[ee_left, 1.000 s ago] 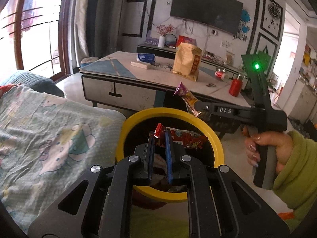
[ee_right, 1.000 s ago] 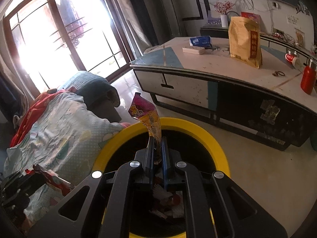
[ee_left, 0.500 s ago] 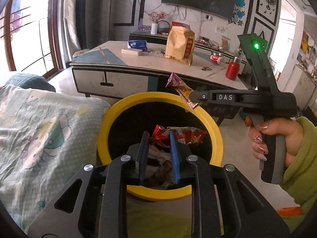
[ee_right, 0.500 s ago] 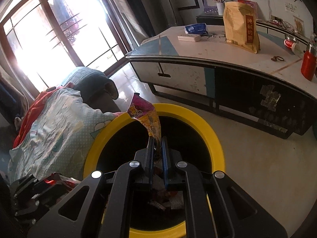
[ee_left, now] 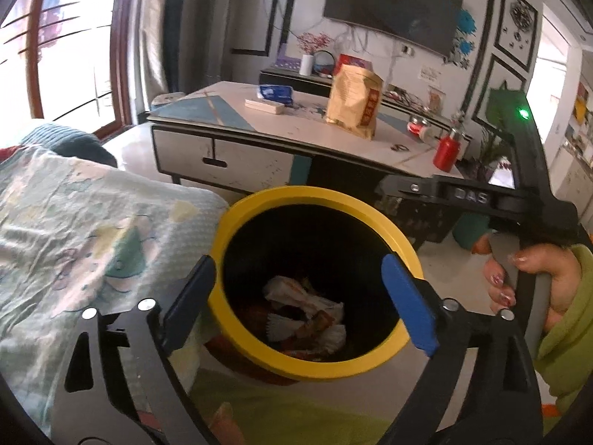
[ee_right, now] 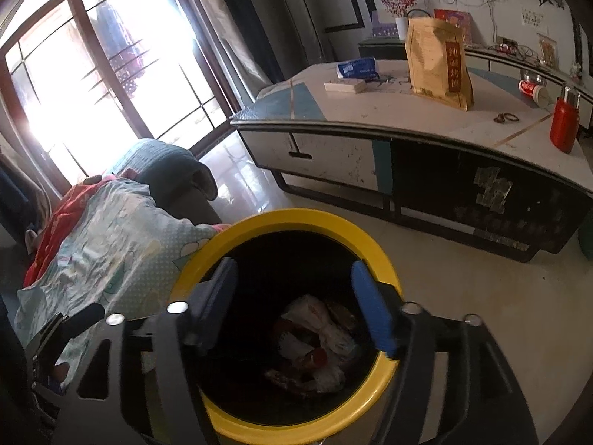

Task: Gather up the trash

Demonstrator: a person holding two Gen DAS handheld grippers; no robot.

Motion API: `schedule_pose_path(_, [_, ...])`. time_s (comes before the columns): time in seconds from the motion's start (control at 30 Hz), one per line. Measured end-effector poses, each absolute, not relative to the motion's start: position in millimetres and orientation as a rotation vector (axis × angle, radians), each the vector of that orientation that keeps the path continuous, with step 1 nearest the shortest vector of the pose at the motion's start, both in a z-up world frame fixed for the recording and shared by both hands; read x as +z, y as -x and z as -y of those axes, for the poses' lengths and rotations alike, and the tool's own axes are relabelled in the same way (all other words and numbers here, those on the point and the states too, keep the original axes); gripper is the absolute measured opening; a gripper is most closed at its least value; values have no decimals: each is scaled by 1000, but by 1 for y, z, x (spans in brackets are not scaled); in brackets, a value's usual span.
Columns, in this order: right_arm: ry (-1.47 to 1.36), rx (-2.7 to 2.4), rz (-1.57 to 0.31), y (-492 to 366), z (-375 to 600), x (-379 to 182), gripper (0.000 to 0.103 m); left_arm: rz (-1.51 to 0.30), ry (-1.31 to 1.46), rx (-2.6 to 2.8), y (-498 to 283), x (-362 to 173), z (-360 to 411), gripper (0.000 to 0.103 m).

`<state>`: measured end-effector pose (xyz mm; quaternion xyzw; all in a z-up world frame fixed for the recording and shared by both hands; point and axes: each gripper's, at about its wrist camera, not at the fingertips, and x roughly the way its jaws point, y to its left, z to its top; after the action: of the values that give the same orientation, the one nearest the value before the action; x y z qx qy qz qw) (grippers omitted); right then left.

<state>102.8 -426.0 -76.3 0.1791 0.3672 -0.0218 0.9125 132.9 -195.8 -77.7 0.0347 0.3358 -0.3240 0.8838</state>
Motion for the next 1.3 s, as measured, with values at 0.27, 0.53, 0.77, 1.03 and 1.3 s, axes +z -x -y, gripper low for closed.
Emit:
schedule_pose_path(0.27, [-316,-12,-713,-93,395,-57,86,-693,-31,-562,-136,-67,162,92])
schedule_pose_path(0.53, [-272,50,-655,-82,358,-36,91,-658,23,-413,-134,-49,112,92])
schedule_pose_path(0.77, [-191,110,-601,-74,313,-27,96,-627,56,-308,-125,-35,72,92])
schedule_pose_path(1.03, [-95,173,-522,-60,267,-21,96,-607,64,-234,-105,-28,40,92])
schedule_pose_path(1.3, [8,207,-401,-36,223,-19,97,-561,74,-160,-82,-24,16,92])
